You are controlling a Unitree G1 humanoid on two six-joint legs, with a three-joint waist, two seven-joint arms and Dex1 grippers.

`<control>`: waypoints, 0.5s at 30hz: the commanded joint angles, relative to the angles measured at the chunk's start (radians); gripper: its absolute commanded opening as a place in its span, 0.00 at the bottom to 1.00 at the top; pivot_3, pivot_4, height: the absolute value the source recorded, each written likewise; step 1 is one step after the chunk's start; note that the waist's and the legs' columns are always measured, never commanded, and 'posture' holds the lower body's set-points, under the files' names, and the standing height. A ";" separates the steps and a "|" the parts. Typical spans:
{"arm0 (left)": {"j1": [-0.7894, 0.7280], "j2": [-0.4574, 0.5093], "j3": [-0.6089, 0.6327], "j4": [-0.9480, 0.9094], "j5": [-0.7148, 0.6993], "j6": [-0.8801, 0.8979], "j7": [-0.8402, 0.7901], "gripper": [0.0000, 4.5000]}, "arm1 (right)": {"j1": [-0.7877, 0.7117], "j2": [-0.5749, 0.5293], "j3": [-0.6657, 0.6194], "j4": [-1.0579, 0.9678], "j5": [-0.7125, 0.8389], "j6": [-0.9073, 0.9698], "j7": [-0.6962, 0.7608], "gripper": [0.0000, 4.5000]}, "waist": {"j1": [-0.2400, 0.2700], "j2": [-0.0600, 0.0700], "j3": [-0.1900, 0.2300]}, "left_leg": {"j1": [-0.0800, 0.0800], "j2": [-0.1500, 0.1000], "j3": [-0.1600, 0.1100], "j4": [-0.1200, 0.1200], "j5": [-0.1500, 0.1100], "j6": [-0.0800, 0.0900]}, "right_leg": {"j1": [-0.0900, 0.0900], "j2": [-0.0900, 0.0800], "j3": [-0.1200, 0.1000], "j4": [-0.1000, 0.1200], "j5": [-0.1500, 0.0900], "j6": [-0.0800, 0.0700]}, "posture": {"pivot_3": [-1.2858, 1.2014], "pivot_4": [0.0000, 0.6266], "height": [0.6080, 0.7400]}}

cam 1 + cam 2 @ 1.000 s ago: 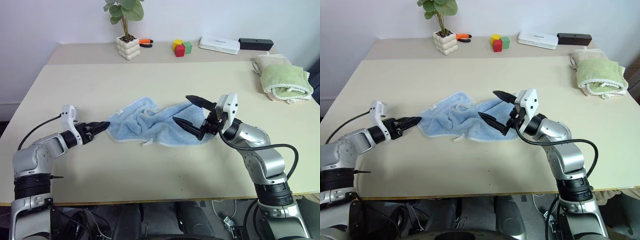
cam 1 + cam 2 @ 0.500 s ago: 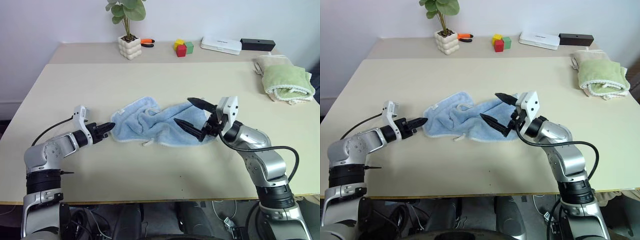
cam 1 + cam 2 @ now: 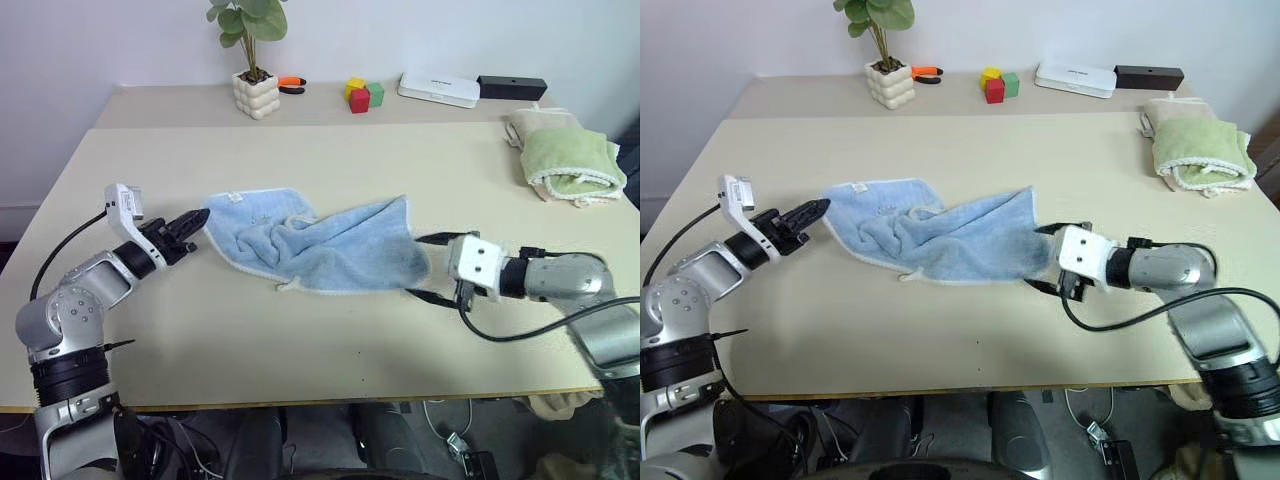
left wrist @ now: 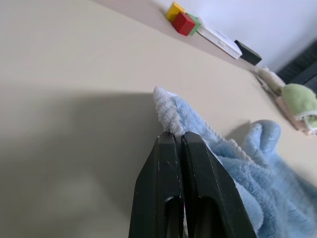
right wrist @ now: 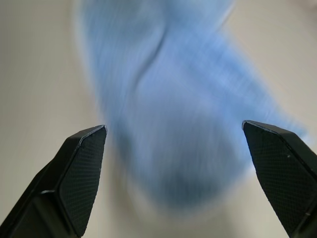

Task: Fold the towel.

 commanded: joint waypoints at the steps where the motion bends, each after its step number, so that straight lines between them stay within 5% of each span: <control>1: 0.002 0.008 -0.018 -0.042 -0.007 -0.040 -0.010 0.01 | -0.031 -0.036 0.049 0.020 -0.150 -0.163 -0.015 1.00 | -0.001 0.000 0.000 | 0.000 0.000 0.000 0.000 0.000 0.000 | 0.000 0.000 0.000 0.000 0.000 0.000 | 0.52 0.24 1.00; 11: 0.037 0.011 -0.058 -0.092 -0.018 -0.066 -0.010 0.01 | -0.138 -0.001 0.152 0.241 -0.388 -0.439 -0.112 1.00 | -0.002 -0.001 0.000 | 0.000 0.000 0.000 0.000 0.000 0.000 | 0.000 0.000 0.000 0.000 0.000 0.000 | 0.52 0.24 1.00; 15: 0.045 0.022 -0.056 -0.106 -0.028 -0.053 -0.007 0.00 | -0.184 0.035 0.189 0.330 -0.463 -0.513 -0.170 0.71 | -0.005 -0.002 -0.001 | 0.001 0.000 0.000 0.001 0.001 -0.001 | 0.001 0.000 0.000 0.000 0.000 0.000 | 0.52 0.24 1.00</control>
